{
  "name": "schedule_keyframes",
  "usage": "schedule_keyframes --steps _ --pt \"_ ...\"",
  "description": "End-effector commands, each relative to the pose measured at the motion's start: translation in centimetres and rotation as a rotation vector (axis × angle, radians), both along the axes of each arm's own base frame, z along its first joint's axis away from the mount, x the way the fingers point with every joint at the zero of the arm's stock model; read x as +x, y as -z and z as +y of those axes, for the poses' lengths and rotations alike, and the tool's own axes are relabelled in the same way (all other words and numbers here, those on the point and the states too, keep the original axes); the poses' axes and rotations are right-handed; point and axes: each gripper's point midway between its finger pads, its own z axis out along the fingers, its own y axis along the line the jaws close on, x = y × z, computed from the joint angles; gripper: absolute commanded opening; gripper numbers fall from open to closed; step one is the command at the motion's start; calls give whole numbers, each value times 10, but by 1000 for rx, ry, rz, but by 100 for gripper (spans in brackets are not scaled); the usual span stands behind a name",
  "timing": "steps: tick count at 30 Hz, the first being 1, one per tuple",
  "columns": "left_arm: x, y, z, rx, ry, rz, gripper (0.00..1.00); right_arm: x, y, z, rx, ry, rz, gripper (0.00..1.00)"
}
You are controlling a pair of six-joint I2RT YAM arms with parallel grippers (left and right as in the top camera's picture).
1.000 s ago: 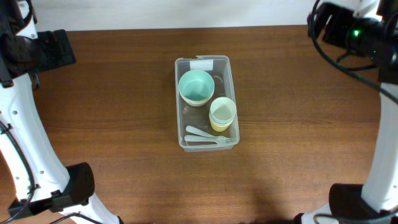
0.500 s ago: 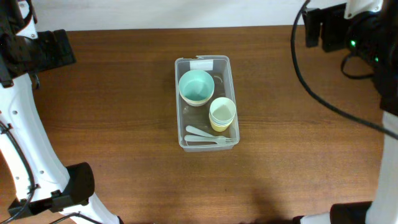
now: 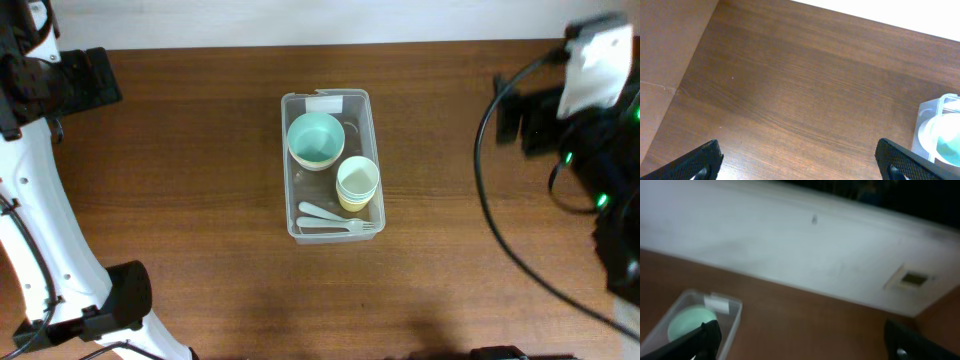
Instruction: Pack container
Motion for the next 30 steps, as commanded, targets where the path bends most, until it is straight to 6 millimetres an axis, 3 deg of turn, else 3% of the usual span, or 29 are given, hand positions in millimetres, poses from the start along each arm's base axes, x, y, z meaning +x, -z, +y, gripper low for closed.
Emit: schedule_keyframes --steps 1,6,14,21,30 --pt "-3 -3 2 -1 -11 -10 100 -15 47 -4 -16 18 22 99" --pt "-3 -3 2 -1 -11 -10 100 -36 117 -10 -11 36 14 99" --pt "-3 -3 2 -1 -10 -10 100 -77 205 -23 -8 85 -50 99" --pt "-3 -3 2 -1 -11 -10 100 -96 251 -23 -8 85 -82 99" --pt "-3 -3 2 -1 -10 -10 100 -100 291 -23 -8 86 -84 99"
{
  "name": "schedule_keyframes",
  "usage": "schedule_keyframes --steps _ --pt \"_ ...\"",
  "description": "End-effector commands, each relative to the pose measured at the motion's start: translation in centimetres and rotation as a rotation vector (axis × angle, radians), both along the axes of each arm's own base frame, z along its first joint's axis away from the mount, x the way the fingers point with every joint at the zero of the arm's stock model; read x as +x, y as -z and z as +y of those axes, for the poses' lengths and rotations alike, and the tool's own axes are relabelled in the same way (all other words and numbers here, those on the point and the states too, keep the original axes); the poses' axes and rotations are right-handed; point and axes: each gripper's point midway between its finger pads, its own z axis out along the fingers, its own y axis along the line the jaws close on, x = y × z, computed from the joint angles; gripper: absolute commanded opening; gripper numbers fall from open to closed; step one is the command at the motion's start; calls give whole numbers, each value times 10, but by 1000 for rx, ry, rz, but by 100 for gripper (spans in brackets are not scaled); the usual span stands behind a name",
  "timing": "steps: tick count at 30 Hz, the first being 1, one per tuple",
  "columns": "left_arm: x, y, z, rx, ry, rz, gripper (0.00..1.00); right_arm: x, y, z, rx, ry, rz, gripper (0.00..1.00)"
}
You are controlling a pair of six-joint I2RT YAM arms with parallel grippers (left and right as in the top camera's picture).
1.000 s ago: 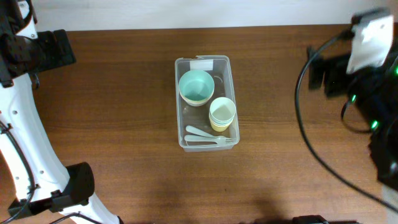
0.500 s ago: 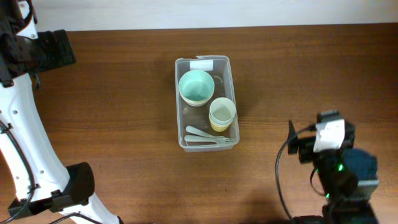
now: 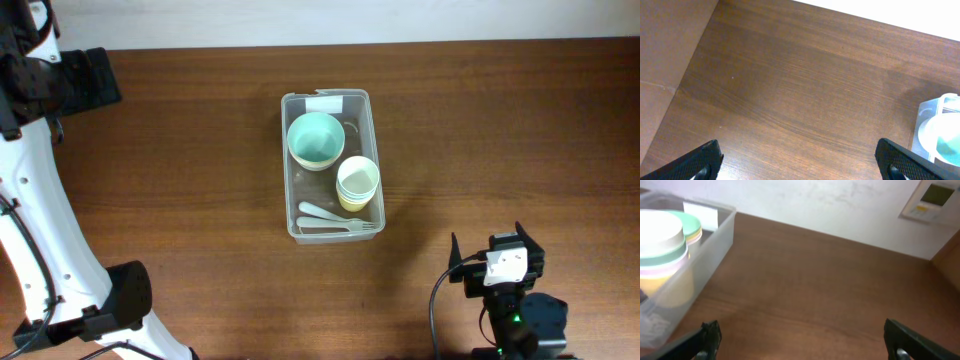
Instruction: Pack container
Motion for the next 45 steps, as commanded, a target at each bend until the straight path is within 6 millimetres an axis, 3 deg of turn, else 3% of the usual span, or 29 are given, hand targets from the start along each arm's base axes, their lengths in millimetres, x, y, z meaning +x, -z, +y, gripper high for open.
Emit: schedule_keyframes --steps 1,6,38,42,45 --pt "-3 -4 2 -1 -9 -11 100 1 16 -4 1 20 23 99" --pt "-3 -4 2 -1 -10 -11 100 2 36 -3 2 18 66 99" --pt "-4 -5 1 0 -8 -15 100 2 36 -2 3 12 66 99" --pt "1 -36 7 45 -15 -142 100 2 36 -2 3 12 66 99" --pt "7 -74 -9 80 121 -294 100 2 36 -2 3 12 66 99"
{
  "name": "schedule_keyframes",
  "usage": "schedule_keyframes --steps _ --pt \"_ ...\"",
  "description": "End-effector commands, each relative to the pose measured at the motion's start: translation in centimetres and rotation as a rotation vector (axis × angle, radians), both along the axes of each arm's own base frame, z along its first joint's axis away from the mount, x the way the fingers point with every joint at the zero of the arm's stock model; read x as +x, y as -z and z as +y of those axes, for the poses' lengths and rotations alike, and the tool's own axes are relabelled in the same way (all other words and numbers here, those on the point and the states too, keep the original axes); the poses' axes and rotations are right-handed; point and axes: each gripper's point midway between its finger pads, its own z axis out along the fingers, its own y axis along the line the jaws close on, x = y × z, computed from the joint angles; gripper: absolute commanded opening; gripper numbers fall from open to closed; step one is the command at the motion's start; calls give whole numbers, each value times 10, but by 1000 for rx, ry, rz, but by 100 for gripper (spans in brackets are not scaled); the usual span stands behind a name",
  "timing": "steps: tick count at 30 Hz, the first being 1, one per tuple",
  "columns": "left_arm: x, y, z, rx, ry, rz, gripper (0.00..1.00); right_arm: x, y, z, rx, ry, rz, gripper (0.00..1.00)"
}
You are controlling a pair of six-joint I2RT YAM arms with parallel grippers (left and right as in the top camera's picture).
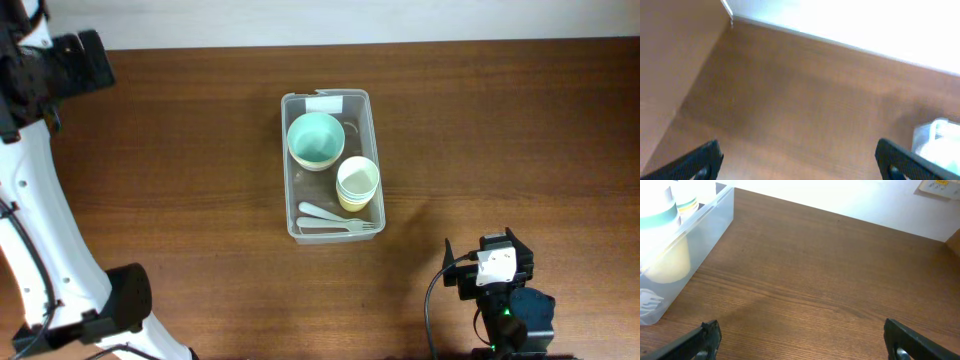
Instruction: Pack container
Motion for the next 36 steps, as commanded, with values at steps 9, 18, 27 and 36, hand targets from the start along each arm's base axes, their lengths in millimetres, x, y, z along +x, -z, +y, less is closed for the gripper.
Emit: schedule_keyframes --steps 9,18,27,36 --pt "-46 -87 -46 137 292 -406 100 0 1 -2 2 12 -5 99" --pt "-109 -51 -83 211 429 -655 100 0 1 -2 2 13 -6 99" --pt "-157 92 -107 137 485 -528 100 0 1 -2 3 13 -6 99" --pt "-170 189 -126 137 555 -580 100 0 1 -2 2 12 -6 99"
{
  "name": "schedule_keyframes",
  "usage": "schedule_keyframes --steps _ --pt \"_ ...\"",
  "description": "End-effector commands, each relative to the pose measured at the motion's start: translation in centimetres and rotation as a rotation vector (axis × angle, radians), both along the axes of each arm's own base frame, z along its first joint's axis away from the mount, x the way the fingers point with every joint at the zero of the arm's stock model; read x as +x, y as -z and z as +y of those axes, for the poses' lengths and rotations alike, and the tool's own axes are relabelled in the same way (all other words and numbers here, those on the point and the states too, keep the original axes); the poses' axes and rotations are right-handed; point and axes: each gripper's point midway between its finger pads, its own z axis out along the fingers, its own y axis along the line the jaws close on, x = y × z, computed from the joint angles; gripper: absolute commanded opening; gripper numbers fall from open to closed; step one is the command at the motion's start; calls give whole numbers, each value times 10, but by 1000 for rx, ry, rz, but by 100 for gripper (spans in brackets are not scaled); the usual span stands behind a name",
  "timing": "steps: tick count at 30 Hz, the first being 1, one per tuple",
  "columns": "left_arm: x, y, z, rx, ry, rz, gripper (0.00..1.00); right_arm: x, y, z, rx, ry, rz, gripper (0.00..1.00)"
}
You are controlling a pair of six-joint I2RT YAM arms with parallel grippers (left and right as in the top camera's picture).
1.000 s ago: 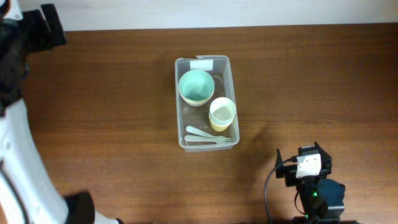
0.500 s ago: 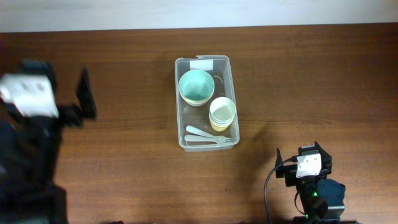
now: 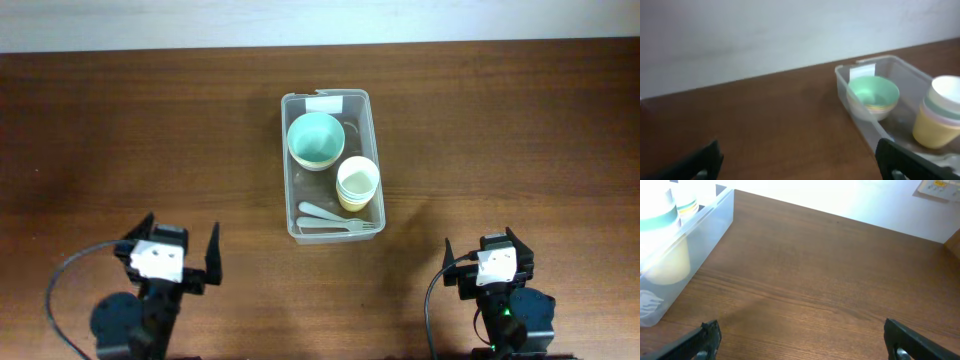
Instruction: Pack container
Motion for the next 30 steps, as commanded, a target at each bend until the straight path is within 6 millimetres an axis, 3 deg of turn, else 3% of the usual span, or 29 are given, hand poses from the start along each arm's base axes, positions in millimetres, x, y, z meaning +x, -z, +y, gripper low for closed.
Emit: schedule_keyframes --steps 1,10,20,27,30 --pt "-2 25 -5 15 23 -50 100 0 2 -2 2 13 0 99" --pt "-1 59 -7 19 33 -102 100 0 2 -2 2 13 0 99" --pt "7 57 23 45 -144 -165 100 0 2 -2 2 13 0 99" --pt "12 66 18 42 -122 -188 100 0 2 -2 2 13 0 99" --pt "11 80 14 44 -107 -130 100 0 2 -2 2 13 0 99"
